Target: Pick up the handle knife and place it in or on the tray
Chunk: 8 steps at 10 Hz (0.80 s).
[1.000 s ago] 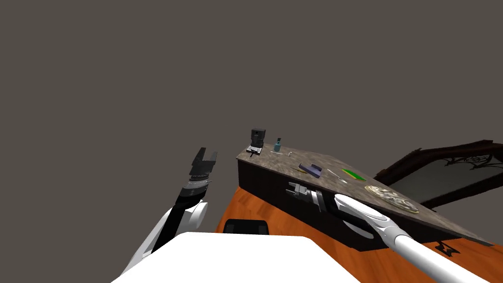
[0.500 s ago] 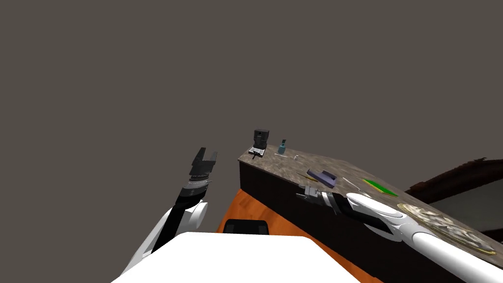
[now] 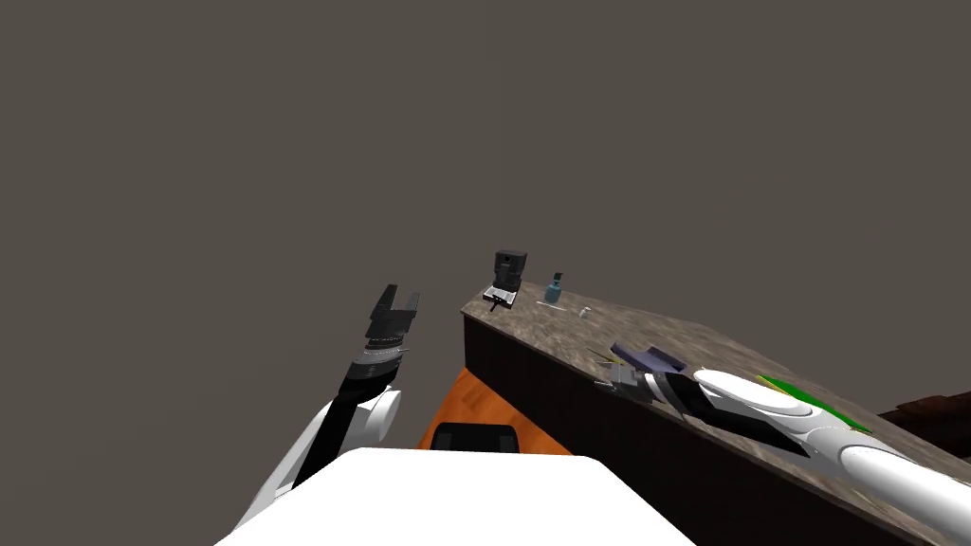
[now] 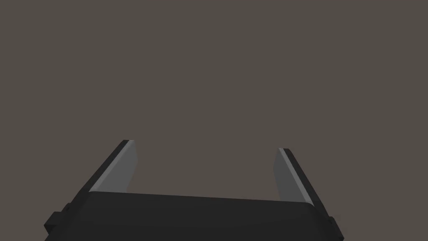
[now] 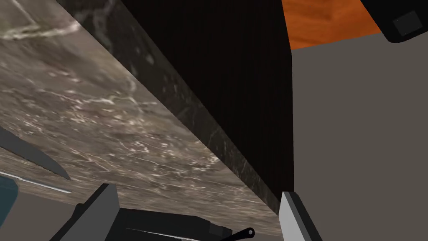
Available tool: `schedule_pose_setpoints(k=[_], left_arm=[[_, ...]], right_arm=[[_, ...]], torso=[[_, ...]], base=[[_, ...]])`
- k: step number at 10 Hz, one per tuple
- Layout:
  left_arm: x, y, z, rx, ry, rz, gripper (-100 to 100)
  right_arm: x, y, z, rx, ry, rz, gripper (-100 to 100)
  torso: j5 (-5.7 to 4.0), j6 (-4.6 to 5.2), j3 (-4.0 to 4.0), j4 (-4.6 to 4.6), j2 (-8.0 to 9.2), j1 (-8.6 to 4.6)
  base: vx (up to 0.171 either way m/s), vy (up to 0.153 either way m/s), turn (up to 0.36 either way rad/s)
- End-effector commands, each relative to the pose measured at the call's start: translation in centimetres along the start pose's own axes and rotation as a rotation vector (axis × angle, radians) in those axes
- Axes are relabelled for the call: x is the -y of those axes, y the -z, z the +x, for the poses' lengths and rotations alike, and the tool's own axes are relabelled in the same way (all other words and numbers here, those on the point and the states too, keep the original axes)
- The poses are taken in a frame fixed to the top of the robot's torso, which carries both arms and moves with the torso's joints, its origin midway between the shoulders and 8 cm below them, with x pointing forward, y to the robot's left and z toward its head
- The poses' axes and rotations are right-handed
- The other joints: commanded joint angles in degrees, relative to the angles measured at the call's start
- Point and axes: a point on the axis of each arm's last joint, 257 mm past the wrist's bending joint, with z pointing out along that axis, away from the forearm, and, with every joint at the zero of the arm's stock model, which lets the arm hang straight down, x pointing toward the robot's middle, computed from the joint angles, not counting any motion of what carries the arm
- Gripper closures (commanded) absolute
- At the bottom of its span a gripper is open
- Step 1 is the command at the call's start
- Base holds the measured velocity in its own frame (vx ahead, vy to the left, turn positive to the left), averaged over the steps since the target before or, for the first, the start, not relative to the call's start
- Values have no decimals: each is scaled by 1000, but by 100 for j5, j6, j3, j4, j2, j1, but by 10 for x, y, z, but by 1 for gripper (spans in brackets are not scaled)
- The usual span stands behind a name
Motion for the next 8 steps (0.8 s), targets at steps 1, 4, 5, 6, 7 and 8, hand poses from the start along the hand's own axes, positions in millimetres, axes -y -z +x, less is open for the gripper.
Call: schedule_pose_setpoints(k=[1, 4, 5, 6, 7, 8], left_arm=[[0, 0, 0, 0, 0, 0, 0], [0, 0, 0, 0, 0, 0, 0], [0, 0, 0, 0, 0, 0, 0], [0, 0, 0, 0, 0, 0, 0], [0, 0, 0, 0, 0, 0, 0], [0, 0, 0, 0, 0, 0, 0]], right_arm=[[18, 23, 22, -84, 35, 30, -100], [30, 39, 37, -140, 55, 48, -100], [36, 51, 53, -188, 68, 58, -100], [36, 51, 53, -188, 68, 58, -100], [39, 61, 67, -231, 75, 63, -100], [39, 75, 93, -299, 81, 58, -100]], torso=[[0, 0, 0, 0, 0, 0], [1, 0, -6, -2, -11, 7], [0, 3, -2, -1, -2, 11], [2, 2, 2, 1, 4, 7], [0, 4, 4, 1, 8, 9], [0, 2, 4, 1, 7, 6]], base=[[116, -64, 182], [95, -42, 58], [65, -47, 80], [56, -41, 44], [62, -44, 88], [123, -73, 174]])
